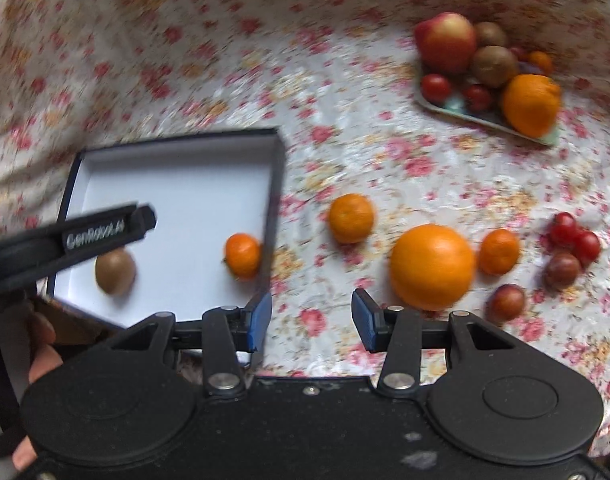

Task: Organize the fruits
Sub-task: 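Withdraw both tools from the box toward the loose fruits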

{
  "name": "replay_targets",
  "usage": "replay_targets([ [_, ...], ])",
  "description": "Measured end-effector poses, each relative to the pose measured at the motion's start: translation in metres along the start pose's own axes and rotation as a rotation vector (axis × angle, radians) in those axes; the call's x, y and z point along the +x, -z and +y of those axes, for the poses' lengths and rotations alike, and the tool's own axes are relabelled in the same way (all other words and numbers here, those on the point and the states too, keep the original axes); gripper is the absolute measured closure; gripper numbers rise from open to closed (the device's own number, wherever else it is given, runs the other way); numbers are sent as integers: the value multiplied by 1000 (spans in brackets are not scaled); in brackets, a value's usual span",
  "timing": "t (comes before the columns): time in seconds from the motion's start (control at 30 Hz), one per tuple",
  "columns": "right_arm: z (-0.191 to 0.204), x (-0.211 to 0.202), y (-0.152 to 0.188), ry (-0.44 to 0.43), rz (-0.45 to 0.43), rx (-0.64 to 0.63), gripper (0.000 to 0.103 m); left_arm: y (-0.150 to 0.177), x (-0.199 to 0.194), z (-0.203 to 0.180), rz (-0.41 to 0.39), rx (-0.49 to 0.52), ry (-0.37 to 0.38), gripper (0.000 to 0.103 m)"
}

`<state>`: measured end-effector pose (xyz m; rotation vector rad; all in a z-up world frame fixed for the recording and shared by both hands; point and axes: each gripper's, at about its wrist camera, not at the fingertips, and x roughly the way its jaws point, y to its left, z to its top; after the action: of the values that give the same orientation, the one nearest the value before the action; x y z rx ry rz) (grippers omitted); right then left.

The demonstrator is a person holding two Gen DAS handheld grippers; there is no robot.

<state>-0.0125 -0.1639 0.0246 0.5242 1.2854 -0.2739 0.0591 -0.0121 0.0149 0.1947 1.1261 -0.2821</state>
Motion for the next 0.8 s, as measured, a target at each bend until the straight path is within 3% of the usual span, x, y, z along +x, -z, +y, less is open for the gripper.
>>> replay_targets([
  [0.13,-43,-17,-2,-10,-56,151,56,2,-2,-19,1,31,16,42],
  [0.27,-81,-27,-3,29,-57,229,56,4,-3,-36,4,56,37,42],
  [0.57,-138,-27,11,-30,4,289,56,13,-8,-86,17,134,92,42],
  [0.8,-168,-3,32,-49,122,318,56,21,-12,-126,34,186,154,43],
])
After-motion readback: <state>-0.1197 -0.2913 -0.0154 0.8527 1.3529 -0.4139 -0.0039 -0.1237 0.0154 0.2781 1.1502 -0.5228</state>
